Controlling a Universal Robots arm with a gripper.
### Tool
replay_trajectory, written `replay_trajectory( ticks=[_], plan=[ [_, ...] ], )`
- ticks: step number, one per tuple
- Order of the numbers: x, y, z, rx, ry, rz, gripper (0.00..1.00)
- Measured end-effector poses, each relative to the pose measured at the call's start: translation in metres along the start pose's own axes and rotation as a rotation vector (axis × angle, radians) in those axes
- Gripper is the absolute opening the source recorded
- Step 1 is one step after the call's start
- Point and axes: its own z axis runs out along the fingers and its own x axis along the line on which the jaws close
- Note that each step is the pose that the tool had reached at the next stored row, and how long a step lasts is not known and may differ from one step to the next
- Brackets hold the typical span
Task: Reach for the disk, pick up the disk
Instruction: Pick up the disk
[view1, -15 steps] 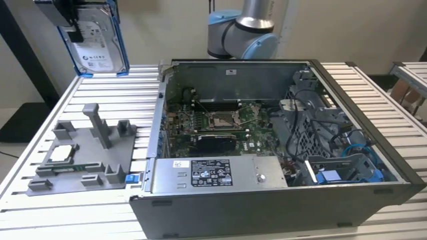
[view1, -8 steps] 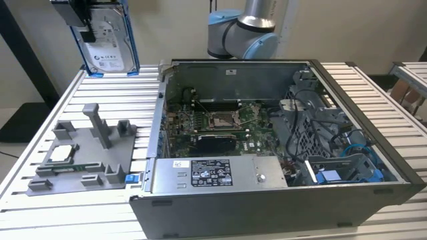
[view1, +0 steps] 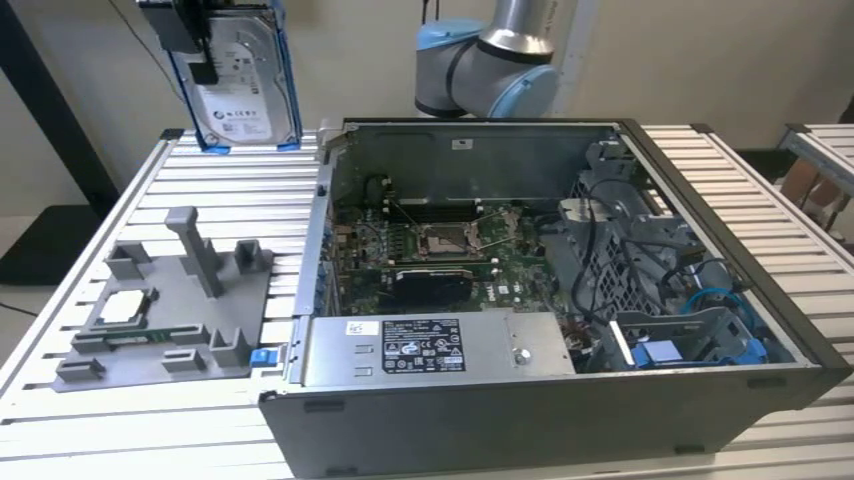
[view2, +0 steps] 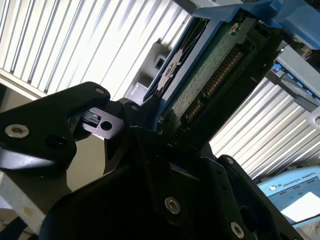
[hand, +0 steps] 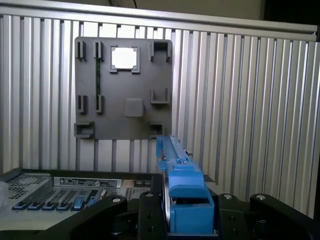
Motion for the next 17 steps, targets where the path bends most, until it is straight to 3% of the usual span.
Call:
replay_trajectory(
  ticks=[10,12,17],
  plan=[
    [0.001,-0.0309,-0.0005,0.0,0.0,0.0,0.0],
    [0.0014,-0.0451,-0.0007,0.0,0.0,0.0,0.0],
    [0.002,-0.0631,-0.001,0.0,0.0,0.0,0.0]
  ],
)
